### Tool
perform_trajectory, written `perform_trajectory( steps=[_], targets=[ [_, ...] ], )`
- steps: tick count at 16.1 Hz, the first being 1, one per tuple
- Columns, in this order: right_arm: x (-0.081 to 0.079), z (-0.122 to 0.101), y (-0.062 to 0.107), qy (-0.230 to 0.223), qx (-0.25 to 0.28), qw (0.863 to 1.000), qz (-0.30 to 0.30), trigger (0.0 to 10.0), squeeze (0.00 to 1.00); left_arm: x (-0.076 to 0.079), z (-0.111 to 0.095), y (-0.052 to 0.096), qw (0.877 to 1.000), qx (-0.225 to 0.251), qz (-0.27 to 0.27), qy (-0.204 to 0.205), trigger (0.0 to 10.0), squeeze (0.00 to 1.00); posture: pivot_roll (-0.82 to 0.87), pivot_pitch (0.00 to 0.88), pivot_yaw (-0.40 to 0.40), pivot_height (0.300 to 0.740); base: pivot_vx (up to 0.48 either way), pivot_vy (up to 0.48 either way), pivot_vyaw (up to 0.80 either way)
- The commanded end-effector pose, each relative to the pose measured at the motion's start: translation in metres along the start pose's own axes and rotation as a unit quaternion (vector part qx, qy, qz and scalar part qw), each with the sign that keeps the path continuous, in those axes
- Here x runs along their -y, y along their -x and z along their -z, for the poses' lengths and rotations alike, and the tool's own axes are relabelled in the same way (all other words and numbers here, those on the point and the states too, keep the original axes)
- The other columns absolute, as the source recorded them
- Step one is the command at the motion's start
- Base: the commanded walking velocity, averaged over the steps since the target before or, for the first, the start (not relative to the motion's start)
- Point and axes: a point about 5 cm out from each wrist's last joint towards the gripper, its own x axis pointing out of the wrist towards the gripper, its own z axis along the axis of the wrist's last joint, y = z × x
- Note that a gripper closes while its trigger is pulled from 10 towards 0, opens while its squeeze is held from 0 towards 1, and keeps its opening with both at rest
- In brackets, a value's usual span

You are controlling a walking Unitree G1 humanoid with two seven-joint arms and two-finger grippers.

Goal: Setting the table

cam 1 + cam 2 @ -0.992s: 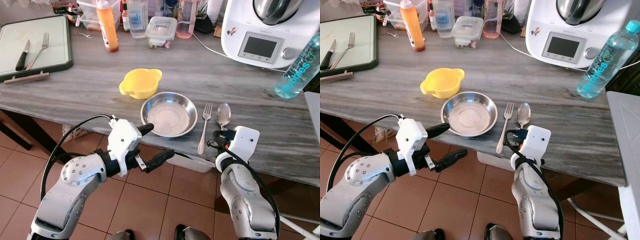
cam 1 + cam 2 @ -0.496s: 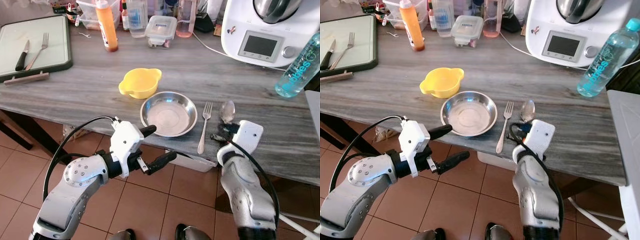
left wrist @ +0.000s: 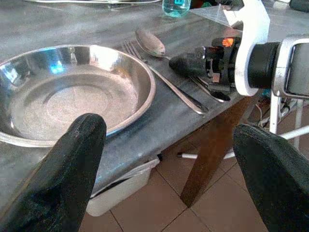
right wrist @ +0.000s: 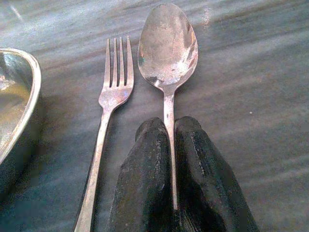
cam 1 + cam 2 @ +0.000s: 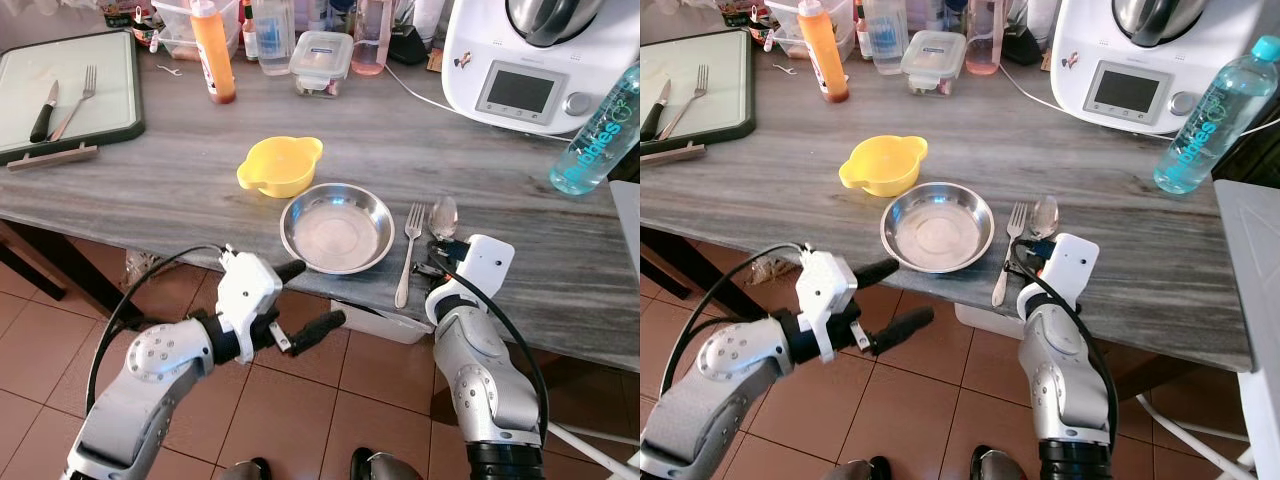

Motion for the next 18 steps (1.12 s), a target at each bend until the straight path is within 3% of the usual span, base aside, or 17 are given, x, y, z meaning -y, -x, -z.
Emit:
perform_trajectory(
  steps=[1, 14, 15, 18],
  targets=[
    [0.004, 0.016, 0.000, -0.002, -0.039, 0.999, 0.008, 10.0, 0.00, 0.002, 0.003, 0.000, 1.000, -0.005, 0.009, -0.003, 10.0, 0.00, 0.14, 0.203, -0.002, 0.740, 0.000, 0.000, 0.00],
    [0.015, 0.019, -0.003, -0.001, -0.051, 0.999, 0.016, 10.0, 0.00, -0.003, 0.011, -0.001, 1.000, -0.005, 0.006, 0.000, 10.0, 0.00, 0.14, 0.202, -0.005, 0.740, 0.000, 0.000, 0.00],
    [0.015, 0.019, -0.003, -0.001, -0.051, 0.999, 0.016, 10.0, 1.00, -0.003, 0.011, -0.001, 1.000, -0.005, 0.006, 0.000, 10.0, 0.00, 0.14, 0.203, -0.004, 0.740, 0.000, 0.000, 0.00],
    [0.012, 0.019, -0.003, -0.006, -0.048, 0.999, 0.010, 10.0, 1.00, -0.003, 0.013, -0.001, 1.000, -0.007, 0.005, 0.000, 10.0, 0.00, 0.14, 0.205, -0.002, 0.740, 0.000, 0.000, 0.00]
  ],
)
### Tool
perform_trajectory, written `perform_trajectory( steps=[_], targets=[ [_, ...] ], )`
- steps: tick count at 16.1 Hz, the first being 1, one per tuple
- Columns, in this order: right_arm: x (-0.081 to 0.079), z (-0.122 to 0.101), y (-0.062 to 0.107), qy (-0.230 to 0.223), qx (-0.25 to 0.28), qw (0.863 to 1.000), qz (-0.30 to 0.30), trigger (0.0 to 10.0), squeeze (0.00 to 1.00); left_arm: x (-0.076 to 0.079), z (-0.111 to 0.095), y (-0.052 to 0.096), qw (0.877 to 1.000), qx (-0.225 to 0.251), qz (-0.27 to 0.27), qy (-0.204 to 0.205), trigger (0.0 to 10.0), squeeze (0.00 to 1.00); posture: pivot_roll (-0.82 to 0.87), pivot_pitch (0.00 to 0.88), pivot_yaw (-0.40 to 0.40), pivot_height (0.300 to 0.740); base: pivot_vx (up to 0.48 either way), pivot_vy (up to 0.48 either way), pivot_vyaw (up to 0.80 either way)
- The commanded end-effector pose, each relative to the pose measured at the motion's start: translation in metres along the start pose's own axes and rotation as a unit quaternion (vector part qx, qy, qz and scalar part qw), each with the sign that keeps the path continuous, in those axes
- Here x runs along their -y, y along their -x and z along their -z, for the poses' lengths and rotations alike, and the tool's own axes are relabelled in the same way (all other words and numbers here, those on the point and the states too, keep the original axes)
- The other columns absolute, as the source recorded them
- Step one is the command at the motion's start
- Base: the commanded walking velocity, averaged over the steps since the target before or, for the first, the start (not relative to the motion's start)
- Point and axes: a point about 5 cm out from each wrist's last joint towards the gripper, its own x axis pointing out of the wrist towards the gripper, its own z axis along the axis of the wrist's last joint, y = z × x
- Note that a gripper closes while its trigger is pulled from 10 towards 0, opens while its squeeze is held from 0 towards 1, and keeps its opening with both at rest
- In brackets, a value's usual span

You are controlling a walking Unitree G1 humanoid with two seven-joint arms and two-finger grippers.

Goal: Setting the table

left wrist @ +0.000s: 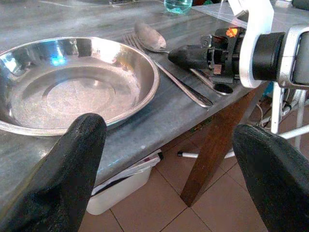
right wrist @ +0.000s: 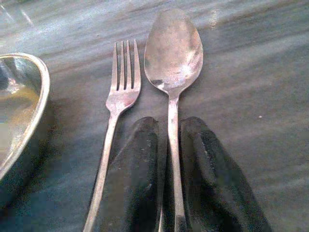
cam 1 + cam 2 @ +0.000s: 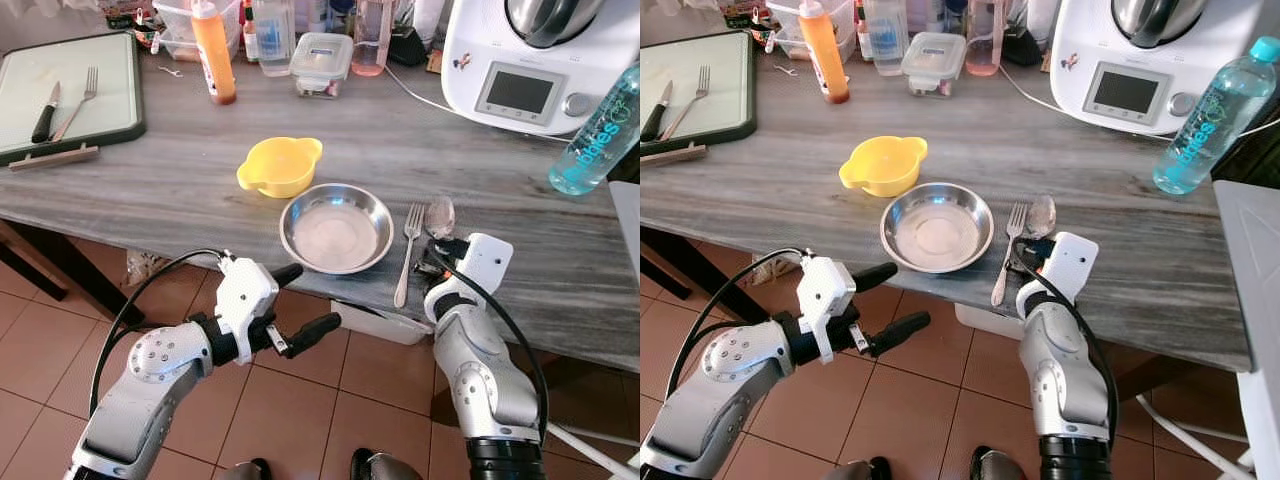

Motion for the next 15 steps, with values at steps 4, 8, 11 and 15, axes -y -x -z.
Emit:
perform_trajectory(
  steps=[4, 8, 11, 15],
  targets=[
    [0.010, 0.019, 0.000, 0.006, -0.047, 0.999, 0.022, 10.0, 1.00, 0.002, 0.005, 0.000, 1.000, -0.007, 0.006, -0.004, 10.0, 0.00, 0.14, 0.204, -0.001, 0.740, 0.000, 0.000, 0.00],
    [0.012, 0.017, 0.000, 0.004, -0.043, 0.999, 0.024, 10.0, 1.00, 0.002, 0.004, -0.001, 1.000, -0.007, 0.006, -0.004, 10.0, 0.00, 0.14, 0.203, 0.000, 0.740, 0.000, 0.000, 0.00],
    [0.009, 0.002, 0.001, 0.023, -0.012, 0.999, 0.019, 10.0, 1.00, 0.000, 0.005, 0.000, 1.000, -0.007, 0.005, -0.006, 10.0, 0.00, 0.14, 0.201, 0.002, 0.740, 0.000, 0.000, 0.00],
    [0.006, -0.007, 0.005, 0.040, 0.011, 0.999, 0.020, 10.0, 1.00, 0.000, 0.008, -0.001, 1.000, -0.008, 0.003, -0.005, 10.0, 0.00, 0.14, 0.198, 0.004, 0.740, 0.000, 0.000, 0.00]
  ],
)
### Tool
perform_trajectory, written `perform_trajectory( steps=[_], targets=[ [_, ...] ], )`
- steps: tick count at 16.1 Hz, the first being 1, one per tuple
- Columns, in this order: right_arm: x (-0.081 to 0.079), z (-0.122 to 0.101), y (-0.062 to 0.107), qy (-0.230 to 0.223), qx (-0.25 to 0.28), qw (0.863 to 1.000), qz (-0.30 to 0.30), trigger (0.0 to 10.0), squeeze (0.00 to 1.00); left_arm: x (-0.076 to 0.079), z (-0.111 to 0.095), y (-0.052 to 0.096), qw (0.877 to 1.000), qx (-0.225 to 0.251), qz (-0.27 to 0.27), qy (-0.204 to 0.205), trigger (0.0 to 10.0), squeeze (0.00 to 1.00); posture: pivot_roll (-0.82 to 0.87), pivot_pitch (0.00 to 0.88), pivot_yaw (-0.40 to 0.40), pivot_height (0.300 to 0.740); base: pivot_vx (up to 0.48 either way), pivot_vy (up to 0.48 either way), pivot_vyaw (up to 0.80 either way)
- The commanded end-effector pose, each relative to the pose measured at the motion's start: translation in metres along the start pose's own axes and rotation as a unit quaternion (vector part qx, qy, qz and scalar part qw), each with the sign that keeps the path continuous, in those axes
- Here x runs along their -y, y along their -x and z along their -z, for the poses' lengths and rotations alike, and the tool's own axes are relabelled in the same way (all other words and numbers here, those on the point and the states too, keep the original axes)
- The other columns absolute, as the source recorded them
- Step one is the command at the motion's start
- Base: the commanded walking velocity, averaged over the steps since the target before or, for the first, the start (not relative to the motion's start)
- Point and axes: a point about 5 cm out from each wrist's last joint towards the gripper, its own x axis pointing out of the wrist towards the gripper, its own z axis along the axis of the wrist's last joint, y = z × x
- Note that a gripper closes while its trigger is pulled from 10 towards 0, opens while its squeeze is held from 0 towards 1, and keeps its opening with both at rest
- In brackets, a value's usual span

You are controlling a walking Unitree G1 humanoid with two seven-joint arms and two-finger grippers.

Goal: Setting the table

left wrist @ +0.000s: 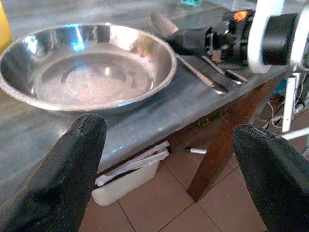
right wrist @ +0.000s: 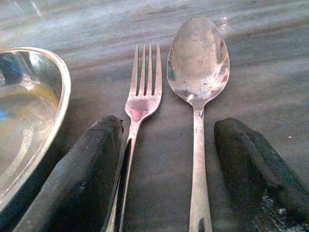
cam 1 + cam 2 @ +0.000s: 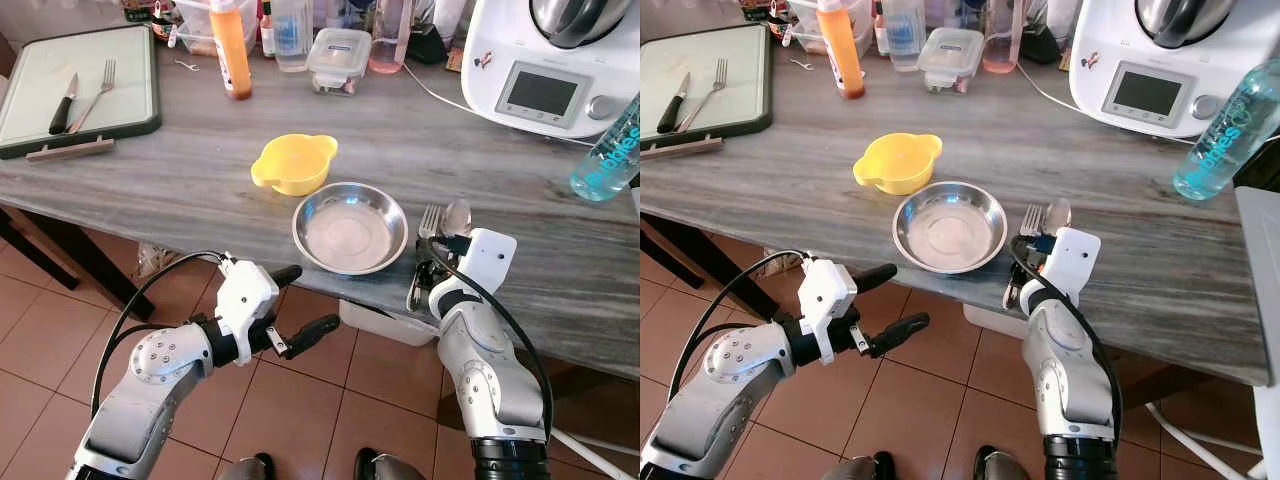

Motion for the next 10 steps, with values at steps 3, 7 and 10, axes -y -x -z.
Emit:
perform_trajectory(
  steps=[3, 7, 10],
  targets=[
    [0.002, 0.001, 0.006, 0.017, 0.003, 1.000, 0.010, 10.0, 1.00, 0.001, 0.011, -0.003, 1.000, -0.005, 0.009, 0.001, 10.0, 0.00, 0.14, 0.196, 0.007, 0.740, 0.000, 0.000, 0.00],
    [0.001, -0.005, 0.008, 0.026, 0.025, 0.999, 0.007, 10.0, 1.00, -0.001, 0.017, -0.002, 1.000, -0.005, 0.008, 0.002, 10.0, 0.00, 0.13, 0.195, 0.008, 0.740, 0.000, 0.000, 0.00],
    [-0.002, -0.010, 0.010, 0.023, 0.046, 0.999, -0.006, 10.0, 1.00, -0.002, 0.018, -0.002, 1.000, -0.003, 0.009, 0.000, 10.0, 0.00, 0.13, 0.195, 0.008, 0.740, 0.000, 0.000, 0.00]
  ],
)
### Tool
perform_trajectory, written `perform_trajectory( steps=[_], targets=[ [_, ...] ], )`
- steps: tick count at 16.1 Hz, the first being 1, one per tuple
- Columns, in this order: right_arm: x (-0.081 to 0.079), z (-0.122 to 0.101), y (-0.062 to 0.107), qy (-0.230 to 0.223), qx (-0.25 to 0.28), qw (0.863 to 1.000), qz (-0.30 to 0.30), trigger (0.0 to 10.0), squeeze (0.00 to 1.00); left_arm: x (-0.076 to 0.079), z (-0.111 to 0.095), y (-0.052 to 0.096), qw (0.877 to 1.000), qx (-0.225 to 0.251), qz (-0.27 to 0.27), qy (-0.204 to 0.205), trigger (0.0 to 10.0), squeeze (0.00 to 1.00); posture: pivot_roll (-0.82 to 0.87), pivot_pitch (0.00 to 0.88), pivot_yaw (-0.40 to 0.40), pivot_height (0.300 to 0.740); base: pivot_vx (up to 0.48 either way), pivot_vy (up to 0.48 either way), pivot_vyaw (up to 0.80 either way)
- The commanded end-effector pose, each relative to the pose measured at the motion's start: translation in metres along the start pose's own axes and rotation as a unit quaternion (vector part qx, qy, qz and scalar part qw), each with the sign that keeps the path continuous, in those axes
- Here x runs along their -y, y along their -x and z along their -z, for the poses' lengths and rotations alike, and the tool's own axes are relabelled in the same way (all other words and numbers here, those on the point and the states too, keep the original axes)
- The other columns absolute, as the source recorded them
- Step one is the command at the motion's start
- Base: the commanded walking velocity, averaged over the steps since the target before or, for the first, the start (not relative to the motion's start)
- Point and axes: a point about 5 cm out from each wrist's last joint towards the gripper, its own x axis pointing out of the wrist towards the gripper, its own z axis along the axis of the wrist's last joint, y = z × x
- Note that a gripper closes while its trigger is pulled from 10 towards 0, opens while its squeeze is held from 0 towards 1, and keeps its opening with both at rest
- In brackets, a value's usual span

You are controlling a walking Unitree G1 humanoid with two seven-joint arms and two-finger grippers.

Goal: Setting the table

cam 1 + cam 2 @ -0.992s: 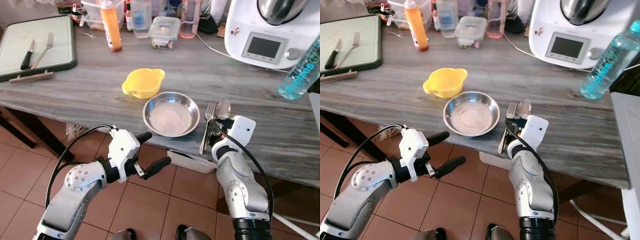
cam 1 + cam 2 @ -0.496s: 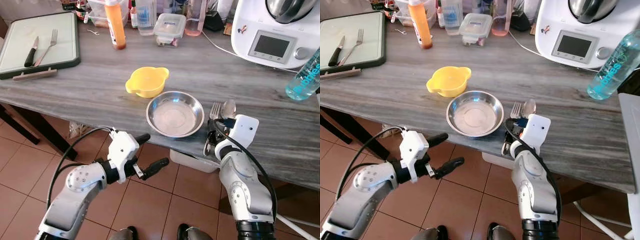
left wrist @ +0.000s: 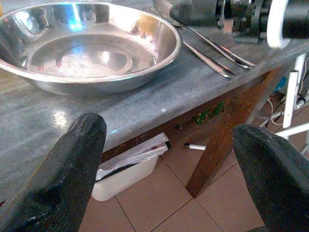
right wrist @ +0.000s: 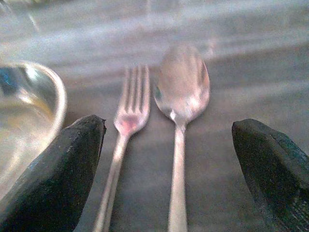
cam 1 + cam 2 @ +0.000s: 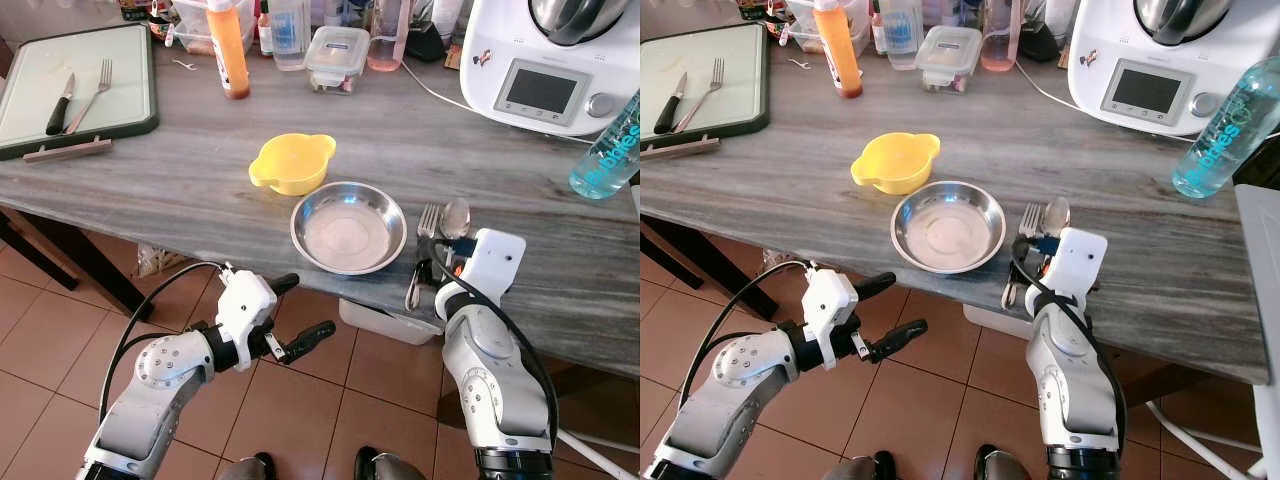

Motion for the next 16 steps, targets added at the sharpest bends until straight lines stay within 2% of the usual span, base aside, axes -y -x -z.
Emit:
perform_trajectory(
  steps=[1, 4, 6, 9, 10, 11, 12, 13, 14, 16],
  targets=[
    [-0.004, -0.005, 0.003, 0.001, 0.019, 1.000, -0.010, 10.0, 1.00, 0.000, 0.001, 0.000, 1.000, -0.001, 0.007, -0.007, 10.0, 0.00, 0.14, 0.194, 0.008, 0.740, 0.000, 0.000, 0.00],
    [-0.010, -0.020, 0.006, 0.002, 0.070, 0.997, -0.028, 10.0, 1.00, -0.004, 0.006, 0.000, 1.000, -0.003, 0.004, -0.007, 10.0, 0.00, 0.14, 0.193, 0.009, 0.740, 0.000, 0.000, 0.00],
    [-0.014, -0.036, 0.011, 0.009, 0.124, 0.991, -0.044, 10.0, 1.00, -0.006, 0.007, 0.000, 1.000, -0.004, 0.002, -0.010, 10.0, 0.00, 0.14, 0.191, 0.006, 0.740, 0.000, 0.000, 0.00],
    [-0.016, -0.036, 0.023, 0.080, 0.154, 0.982, -0.067, 10.0, 1.00, -0.005, 0.008, -0.002, 1.000, 0.002, 0.000, -0.016, 10.0, 0.00, 0.14, 0.186, -0.002, 0.740, 0.000, 0.000, 0.00],
    [-0.013, -0.032, 0.028, 0.093, 0.151, 0.982, -0.068, 10.0, 1.00, -0.004, 0.007, -0.002, 1.000, 0.005, -0.003, -0.018, 10.0, 0.00, 0.14, 0.184, -0.006, 0.740, 0.000, 0.000, 0.00],
    [-0.008, -0.030, 0.035, 0.130, 0.159, 0.976, -0.070, 10.0, 1.00, -0.004, 0.003, -0.003, 1.000, 0.012, -0.010, -0.020, 10.0, 0.00, 0.14, 0.182, -0.010, 0.740, 0.000, 0.000, 0.00],
    [-0.006, -0.029, 0.039, 0.148, 0.161, 0.973, -0.070, 10.0, 1.00, -0.004, -0.001, -0.003, 0.999, 0.018, -0.016, -0.022, 10.0, 0.00, 0.14, 0.180, -0.013, 0.740, 0.000, 0.000, 0.00],
    [0.002, -0.030, 0.047, 0.199, 0.178, 0.962, -0.059, 10.0, 1.00, -0.004, -0.009, -0.004, 0.999, 0.036, -0.026, -0.027, 10.0, 0.00, 0.13, 0.174, -0.025, 0.740, 0.000, 0.000, 0.00],
    [0.006, -0.030, 0.051, 0.208, 0.180, 0.960, -0.049, 10.0, 1.00, -0.004, -0.022, -0.006, 0.998, 0.051, -0.033, -0.028, 10.0, 0.00, 0.13, 0.170, -0.028, 0.740, 0.000, 0.000, 0.00],
    [0.018, -0.032, 0.057, 0.219, 0.178, 0.959, -0.027, 10.0, 1.00, 0.001, -0.033, -0.007, 0.997, 0.065, -0.029, -0.024, 10.0, 0.00, 0.13, 0.157, -0.043, 0.740, 0.000, 0.000, 0.00]
  ],
)
